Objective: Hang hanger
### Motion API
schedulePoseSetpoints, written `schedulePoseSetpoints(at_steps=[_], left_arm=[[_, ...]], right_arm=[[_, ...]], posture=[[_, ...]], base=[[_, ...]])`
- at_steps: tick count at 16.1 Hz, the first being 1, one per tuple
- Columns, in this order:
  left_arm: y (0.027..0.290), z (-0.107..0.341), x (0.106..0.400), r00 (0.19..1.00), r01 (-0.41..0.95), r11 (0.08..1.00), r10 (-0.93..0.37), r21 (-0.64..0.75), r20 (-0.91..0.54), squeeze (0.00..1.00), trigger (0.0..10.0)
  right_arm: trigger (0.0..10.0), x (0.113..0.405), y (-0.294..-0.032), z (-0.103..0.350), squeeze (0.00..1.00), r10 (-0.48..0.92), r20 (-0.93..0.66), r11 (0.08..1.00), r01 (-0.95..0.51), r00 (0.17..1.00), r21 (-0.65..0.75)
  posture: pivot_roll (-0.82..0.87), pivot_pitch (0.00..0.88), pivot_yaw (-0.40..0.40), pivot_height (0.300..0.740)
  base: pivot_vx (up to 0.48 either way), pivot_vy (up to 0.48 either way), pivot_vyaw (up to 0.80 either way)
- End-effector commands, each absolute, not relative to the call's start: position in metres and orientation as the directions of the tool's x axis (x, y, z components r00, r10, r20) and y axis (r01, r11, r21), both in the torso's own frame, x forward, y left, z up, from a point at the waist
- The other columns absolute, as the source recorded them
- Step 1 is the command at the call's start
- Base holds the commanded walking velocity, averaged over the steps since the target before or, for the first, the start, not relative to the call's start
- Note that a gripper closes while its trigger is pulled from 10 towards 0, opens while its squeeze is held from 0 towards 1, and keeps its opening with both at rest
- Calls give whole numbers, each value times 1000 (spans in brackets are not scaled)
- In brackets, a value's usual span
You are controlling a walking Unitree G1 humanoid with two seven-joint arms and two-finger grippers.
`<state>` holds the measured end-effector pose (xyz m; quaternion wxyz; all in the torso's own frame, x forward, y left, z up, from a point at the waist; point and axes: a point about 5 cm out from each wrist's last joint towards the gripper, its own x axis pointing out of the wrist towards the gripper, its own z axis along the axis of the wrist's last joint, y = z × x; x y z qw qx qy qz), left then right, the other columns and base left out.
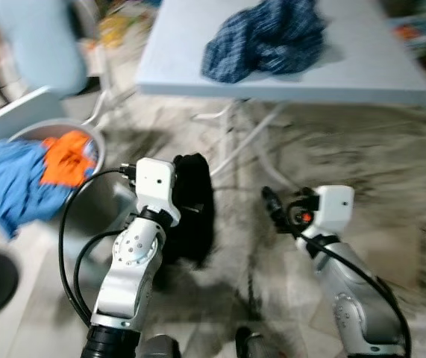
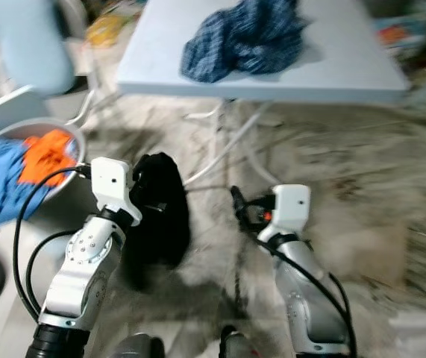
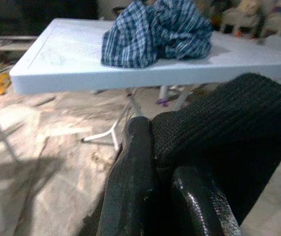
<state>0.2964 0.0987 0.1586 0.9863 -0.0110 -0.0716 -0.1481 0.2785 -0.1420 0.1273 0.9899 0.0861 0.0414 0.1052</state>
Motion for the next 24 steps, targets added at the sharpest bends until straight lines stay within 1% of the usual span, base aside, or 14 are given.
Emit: schedulePoseSetpoints(at_steps=[1, 4, 7, 9, 11, 12, 13, 15, 18, 19, 20, 22, 24], left_arm=[[100, 160, 296, 943, 299, 954, -296, 4, 151, 0, 10000], [98, 158, 293, 943, 303, 953, -299, -3, 146, 0, 10000], [100, 157, 294, 945, 297, 955, -295, 1, 139, 0, 10000], [100, 156, 295, 944, 304, 953, -302, 6, 131, 0, 10000], [97, 151, 295, 937, 334, 943, -333, 7, 105, 0, 10000], [97, 146, 296, 936, 342, 939, -344, 45, 70, 0, 10000], [99, 140, 295, 938, 342, 938, -344, 50, 36, 0, 10000], [103, 135, 296, 941, 339, 941, -339, -9, -7, 0, 10000], [111, 134, 292, 927, 373, 928, -373, -17, -25, 0, 10000], [113, 133, 291, 929, 369, 929, -369, -17, -27, 0, 10000], [117, 128, 288, 936, 351, 936, -351, -17, -33, 0, 10000], [121, 117, 281, 958, 278, 959, -282, -60, -61, 0, 10000], [121, 112, 275, 960, 271, 959, -276, -81, -55, 0, 10000]], right_arm=[[10000, 279, -137, 128, 0, 231, -64, 958, -215, 971, 189], [10000, 282, -138, 130, 0, 217, -53, 963, -205, 975, 177], [10000, 283, -138, 131, 0, 212, -48, 964, -201, 976, 172], [10000, 283, -141, 133, 0, 179, -28, 971, -172, 983, 166], [10000, 283, -144, 135, 0, 160, -14, 974, -156, 987, 164], [10000, 284, -144, 136, 0, 167, -11, 974, -163, 986, 160], [10000, 283, -142, 138, 0, 175, -6, 973, -172, 985, 155], [10000, 284, -140, 138, 0, 173, -4, 973, -170, 985, 156], [10000, 283, -141, 135, 0, 157, -4, 976, -155, 988, 155], [10000, 283, -142, 134, 0, 154, -6, 977, -151, 988, 152], [10000, 282, -146, 134, 0, 142, -7, 980, -140, 990, 142], [10000, 281, -156, 139, 0, 122, 9, 985, -122, 992, 120], [10000, 279, -167, 135, 0, 92, -5, 991, -91, 996, 100]], posture=[[-56, 182, -2, 740], [-52, 185, -2, 740], [-54, 191, 3, 740], [-65, 198, 15, 740], [-73, 199, 14, 740], [-87, 208, 8, 740], [-93, 208, 10, 740], [-88, 213, 16, 740], [-79, 213, 20, 740], [-83, 207, 19, 740], [-104, 180, 18, 740], [-122, 151, 20, 740], [-118, 133, 18, 740]], base=[[311, 311, -800], [311, 241, -800], [311, 81, -800], [309, 240, -800], [294, 0, 0], [0, 0, 0], [0, 0, 0], [0, 0, 0], [0, 0, 0], [0, 0, 0], [0, 0, 0], [0, 0, 0], [0, 0, 0]])
